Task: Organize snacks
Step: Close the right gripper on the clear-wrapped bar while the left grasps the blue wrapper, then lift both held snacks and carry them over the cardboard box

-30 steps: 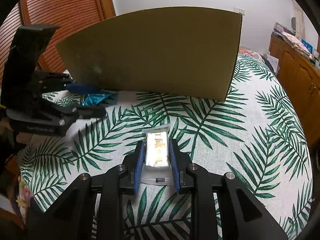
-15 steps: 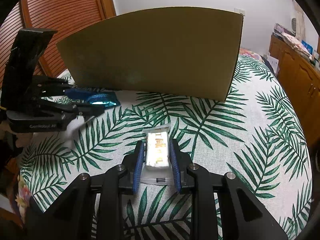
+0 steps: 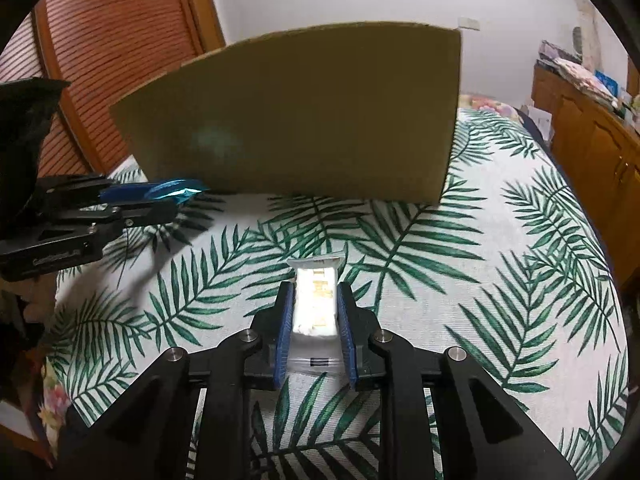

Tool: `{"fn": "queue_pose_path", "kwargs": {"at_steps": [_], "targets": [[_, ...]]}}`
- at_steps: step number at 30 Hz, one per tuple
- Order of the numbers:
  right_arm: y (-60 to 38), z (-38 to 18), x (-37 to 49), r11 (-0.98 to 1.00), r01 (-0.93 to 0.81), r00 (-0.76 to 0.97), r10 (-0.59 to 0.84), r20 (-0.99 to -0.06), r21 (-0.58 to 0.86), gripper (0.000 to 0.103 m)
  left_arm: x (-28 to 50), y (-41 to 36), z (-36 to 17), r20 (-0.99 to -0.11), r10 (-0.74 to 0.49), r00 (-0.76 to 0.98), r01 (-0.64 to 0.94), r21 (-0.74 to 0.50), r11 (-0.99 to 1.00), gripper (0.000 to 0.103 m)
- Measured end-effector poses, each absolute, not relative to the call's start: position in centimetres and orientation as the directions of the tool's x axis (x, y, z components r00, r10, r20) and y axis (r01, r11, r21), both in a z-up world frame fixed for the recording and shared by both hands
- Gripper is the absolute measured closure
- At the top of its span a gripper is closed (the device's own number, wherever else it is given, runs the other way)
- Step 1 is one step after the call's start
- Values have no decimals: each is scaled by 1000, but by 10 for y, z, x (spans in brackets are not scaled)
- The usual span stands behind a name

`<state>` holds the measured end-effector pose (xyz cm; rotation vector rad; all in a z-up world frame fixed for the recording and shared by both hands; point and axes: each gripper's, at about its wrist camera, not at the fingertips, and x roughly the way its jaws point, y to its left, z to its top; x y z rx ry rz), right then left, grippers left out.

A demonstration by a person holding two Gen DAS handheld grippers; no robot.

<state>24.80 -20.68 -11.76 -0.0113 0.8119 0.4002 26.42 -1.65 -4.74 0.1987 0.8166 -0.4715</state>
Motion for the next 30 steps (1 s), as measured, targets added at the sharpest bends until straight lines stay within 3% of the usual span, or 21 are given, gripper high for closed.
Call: {"fn": "queue_pose_path", "kwargs": {"at_steps": [16, 30], "targets": [[-215, -97, 231, 938, -334, 686, 307, -660, 89, 84, 234, -23, 6, -651, -354, 672, 459, -9, 888, 77], [-226, 13, 209, 938, -343, 791, 321, -520, 58, 83, 210, -12, 77, -532, -357, 768, 420, -2, 908, 77]]}}
